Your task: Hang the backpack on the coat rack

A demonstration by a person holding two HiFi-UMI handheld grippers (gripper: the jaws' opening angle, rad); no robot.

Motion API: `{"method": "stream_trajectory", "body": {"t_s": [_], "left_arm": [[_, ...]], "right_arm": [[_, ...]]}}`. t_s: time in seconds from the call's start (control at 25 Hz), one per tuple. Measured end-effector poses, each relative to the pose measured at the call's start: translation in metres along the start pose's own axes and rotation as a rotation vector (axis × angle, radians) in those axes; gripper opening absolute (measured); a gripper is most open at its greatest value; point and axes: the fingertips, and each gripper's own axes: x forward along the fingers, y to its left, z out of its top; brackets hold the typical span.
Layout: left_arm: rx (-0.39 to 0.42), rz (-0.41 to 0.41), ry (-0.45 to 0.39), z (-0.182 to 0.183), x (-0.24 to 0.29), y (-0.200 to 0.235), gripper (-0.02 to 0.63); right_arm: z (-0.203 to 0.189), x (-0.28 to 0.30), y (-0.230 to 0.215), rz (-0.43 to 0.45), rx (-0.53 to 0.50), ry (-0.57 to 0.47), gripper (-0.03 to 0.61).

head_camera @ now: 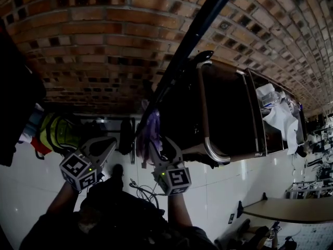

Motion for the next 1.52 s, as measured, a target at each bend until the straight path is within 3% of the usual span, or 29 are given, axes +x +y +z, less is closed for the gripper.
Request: {"method": "stream_trajectory", "body": {"t_s": [0.2, 0.44, 0.6, 0.84, 1.2, 1.52], "left_arm": [[0.023, 0.004, -0.003, -0.026, -0.026, -0.053, 0.025], [0.049, 0.02, -0.039, -0.063, -0.072, -0.152, 0.025], [0.062, 0.038, -0.071, -0.088, -0.11, -0.213, 0.025], [0.105, 0.046, -0.069, -0.124, -0.152, -0.287, 0.025], [0.107, 0.033, -0.076, -0.154, -0.191, -0.377, 0.025], [0.103, 0.053, -0.09, -0.16, -0.218, -0.41, 0.025]], "right_arm": [[-0.014, -0.062, 0.022, 0.017, 0.006, -0.045, 0.181], [-0.041, -0.182, 0.044, -0.001, 0.05, -0.082, 0.181], [-0.058, -0.257, 0.065, -0.001, 0.005, -0.098, 0.179], [-0.074, -0.348, 0.085, -0.038, 0.043, -0.124, 0.009], [-0.098, -0.432, 0.127, 0.018, 0.029, -0.134, 0.006], [-0.116, -0.46, 0.143, 0.03, 0.016, -0.1, 0.006]]}}
